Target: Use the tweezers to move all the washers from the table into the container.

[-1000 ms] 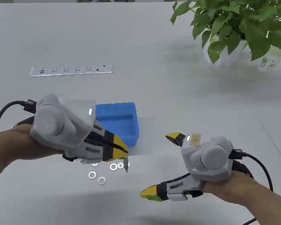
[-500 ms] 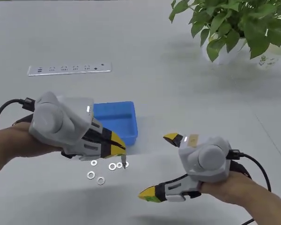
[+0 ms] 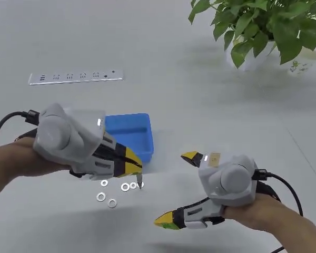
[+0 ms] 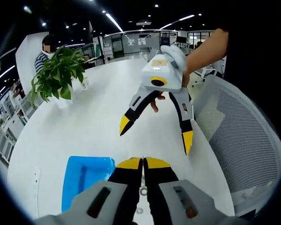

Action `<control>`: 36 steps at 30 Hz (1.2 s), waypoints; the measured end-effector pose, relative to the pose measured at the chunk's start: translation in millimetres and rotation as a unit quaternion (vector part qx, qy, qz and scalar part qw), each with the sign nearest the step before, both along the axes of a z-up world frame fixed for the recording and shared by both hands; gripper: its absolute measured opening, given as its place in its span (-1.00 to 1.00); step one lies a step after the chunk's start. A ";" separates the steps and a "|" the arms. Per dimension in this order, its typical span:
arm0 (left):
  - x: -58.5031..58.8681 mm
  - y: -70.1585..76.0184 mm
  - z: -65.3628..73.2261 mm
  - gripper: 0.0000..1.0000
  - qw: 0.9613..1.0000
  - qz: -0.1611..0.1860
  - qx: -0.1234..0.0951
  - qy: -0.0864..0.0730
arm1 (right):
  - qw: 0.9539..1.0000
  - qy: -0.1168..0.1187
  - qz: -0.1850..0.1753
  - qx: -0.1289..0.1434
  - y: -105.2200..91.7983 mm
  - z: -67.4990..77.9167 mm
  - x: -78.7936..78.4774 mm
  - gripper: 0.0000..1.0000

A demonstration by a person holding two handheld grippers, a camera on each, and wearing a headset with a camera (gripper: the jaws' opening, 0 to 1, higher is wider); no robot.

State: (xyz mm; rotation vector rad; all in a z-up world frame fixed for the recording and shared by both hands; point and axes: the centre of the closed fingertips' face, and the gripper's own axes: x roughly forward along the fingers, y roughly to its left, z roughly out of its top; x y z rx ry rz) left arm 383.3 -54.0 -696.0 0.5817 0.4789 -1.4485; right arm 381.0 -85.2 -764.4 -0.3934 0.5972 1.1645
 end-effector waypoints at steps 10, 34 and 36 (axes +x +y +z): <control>0.7 0.4 0.1 -0.89 1.000 0.000 -0.002 0.002 | 1.000 -0.004 0.017 0.007 5.2 1.9 -1.6 0.84; 1.7 3.6 -0.8 -0.89 1.000 0.002 -0.003 0.007 | 0.993 -0.033 0.116 0.006 41.9 -1.2 0.7 -0.30; 1.7 3.6 -0.8 -0.89 1.000 0.002 -0.003 0.008 | 0.992 -0.034 0.120 0.007 45.0 -1.0 1.5 -0.37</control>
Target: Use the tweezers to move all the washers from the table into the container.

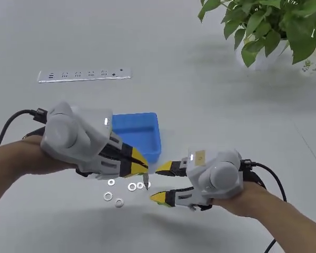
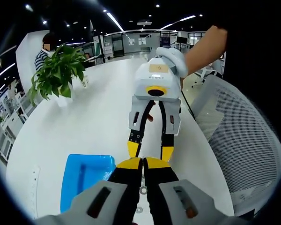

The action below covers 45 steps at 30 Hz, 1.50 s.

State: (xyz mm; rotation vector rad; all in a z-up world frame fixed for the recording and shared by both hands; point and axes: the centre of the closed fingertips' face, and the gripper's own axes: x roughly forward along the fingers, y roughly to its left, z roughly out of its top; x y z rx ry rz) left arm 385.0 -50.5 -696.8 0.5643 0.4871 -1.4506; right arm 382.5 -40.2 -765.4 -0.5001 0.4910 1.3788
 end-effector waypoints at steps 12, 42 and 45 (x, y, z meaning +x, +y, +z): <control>0.2 -1.8 -0.1 -0.89 1.000 0.000 -0.002 0.001 | 0.999 -0.012 0.030 -0.015 12.1 -6.5 2.8 -0.63; -0.3 -5.0 -0.1 -0.88 1.000 0.003 -0.001 -0.002 | 0.999 0.006 0.028 -0.028 13.6 -10.0 5.8 -0.83; -0.5 -4.9 0.0 -0.86 1.000 0.003 -0.001 -0.001 | 0.999 0.008 0.025 -0.025 13.4 -9.8 5.7 -0.83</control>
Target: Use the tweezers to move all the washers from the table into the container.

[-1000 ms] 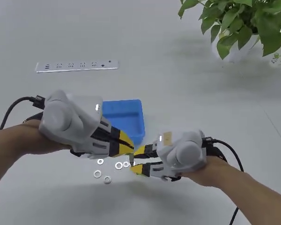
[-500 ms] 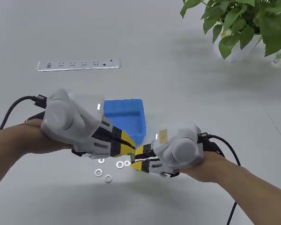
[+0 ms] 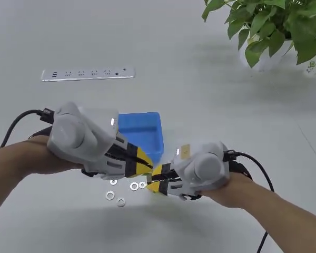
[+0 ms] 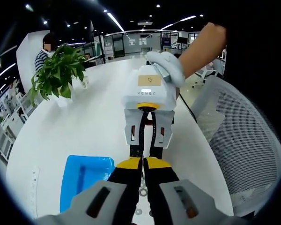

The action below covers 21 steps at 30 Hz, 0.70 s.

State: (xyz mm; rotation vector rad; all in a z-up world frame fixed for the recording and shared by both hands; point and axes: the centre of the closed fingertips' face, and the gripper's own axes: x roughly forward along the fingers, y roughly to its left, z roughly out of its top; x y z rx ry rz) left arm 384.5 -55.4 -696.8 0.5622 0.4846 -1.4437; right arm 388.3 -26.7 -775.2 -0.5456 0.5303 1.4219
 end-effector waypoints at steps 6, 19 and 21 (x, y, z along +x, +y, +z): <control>-0.1 0.0 6.3 -0.79 1.000 0.001 -0.010 -0.001 | 1.000 -0.001 0.001 -0.002 0.3 0.0 -0.4 -0.82; -0.9 11.9 14.9 -0.29 0.998 0.043 -0.033 0.021 | 1.000 -0.006 0.000 0.000 -0.2 8.9 -2.7 -0.82; -1.9 15.6 15.8 -0.21 0.997 0.055 -0.039 0.028 | 1.000 -0.007 0.000 0.002 -0.2 11.9 -3.3 -0.82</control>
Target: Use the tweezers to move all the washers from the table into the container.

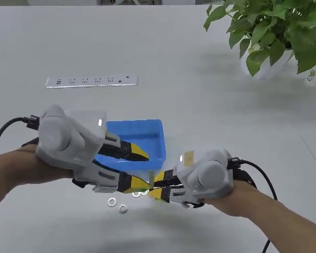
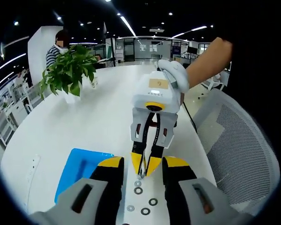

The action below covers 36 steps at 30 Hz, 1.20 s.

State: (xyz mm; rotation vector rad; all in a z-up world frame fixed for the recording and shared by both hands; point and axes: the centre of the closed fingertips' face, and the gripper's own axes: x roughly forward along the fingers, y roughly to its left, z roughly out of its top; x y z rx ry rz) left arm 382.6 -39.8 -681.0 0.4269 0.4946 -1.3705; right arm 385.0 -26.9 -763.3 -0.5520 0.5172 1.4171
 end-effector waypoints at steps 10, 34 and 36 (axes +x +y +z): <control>-4.3 22.8 3.3 0.15 0.998 0.057 -0.029 0.025 | 1.000 -0.017 0.009 0.002 -0.9 19.4 1.8 -0.82; -12.7 76.7 -1.4 0.72 0.984 0.167 -0.040 0.035 | 0.999 -0.030 0.020 0.007 -0.2 58.7 16.7 -0.82; -12.3 79.8 -0.7 0.78 0.983 0.176 -0.043 0.035 | 0.999 -0.032 0.023 0.006 0.2 62.5 20.1 -0.82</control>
